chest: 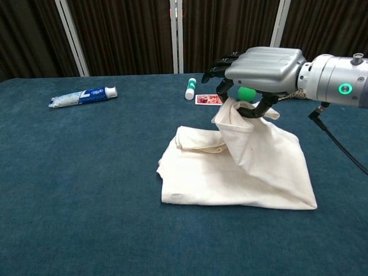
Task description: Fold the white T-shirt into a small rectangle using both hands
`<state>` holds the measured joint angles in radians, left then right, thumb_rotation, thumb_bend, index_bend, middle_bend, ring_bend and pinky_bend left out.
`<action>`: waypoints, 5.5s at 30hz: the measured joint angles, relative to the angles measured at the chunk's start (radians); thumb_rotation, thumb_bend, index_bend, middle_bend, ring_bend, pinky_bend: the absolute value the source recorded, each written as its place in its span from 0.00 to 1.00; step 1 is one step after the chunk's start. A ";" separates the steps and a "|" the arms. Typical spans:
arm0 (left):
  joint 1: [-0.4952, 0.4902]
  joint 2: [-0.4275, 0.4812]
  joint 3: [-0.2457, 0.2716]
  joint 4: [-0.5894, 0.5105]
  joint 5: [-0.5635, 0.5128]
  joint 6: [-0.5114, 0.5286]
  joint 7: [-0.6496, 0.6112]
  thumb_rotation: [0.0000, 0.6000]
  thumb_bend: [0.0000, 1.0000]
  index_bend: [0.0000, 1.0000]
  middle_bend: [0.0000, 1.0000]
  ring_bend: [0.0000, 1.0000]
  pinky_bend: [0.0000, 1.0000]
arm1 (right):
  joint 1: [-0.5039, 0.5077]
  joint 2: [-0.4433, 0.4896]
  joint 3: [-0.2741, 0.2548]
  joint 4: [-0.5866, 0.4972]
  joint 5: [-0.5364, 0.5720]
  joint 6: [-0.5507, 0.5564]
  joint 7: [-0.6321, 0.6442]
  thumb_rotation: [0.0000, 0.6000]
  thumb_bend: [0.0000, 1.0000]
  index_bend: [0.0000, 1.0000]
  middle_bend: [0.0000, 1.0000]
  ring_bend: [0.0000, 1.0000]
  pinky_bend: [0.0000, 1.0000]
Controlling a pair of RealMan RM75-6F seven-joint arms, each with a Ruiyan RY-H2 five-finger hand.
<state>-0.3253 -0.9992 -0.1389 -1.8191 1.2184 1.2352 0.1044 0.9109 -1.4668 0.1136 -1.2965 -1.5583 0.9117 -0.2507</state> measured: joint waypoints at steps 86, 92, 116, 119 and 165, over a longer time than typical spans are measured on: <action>-0.012 0.007 0.004 0.013 -0.009 -0.041 -0.032 1.00 0.00 0.00 0.00 0.00 0.00 | 0.037 -0.230 0.061 0.035 0.252 -0.002 -0.239 1.00 0.00 0.00 0.00 0.00 0.00; -0.013 0.008 0.003 0.015 -0.013 -0.044 -0.037 1.00 0.00 0.00 0.00 0.00 0.00 | 0.044 -0.270 0.061 0.112 0.257 -0.016 -0.221 1.00 0.00 0.00 0.00 0.00 0.00; -0.033 0.005 -0.011 0.065 -0.059 -0.104 -0.089 1.00 0.00 0.00 0.00 0.00 0.00 | 0.223 -0.569 0.185 0.548 0.281 -0.065 -0.134 1.00 0.00 0.03 0.00 0.00 0.00; -0.034 0.006 -0.013 0.069 -0.064 -0.108 -0.097 1.00 0.00 0.00 0.00 0.00 0.00 | 0.243 -0.598 0.190 0.608 0.280 -0.069 -0.123 1.00 0.00 0.04 0.00 0.00 0.00; 0.022 0.002 0.031 0.044 0.068 0.008 -0.096 1.00 0.00 0.00 0.00 0.00 0.00 | -0.049 -0.101 0.064 0.015 0.139 0.307 -0.105 1.00 0.00 0.01 0.00 0.00 0.00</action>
<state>-0.3034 -0.9976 -0.1083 -1.7751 1.2860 1.2432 0.0084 0.8623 -1.5680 0.1774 -1.2816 -1.4188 1.2191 -0.3552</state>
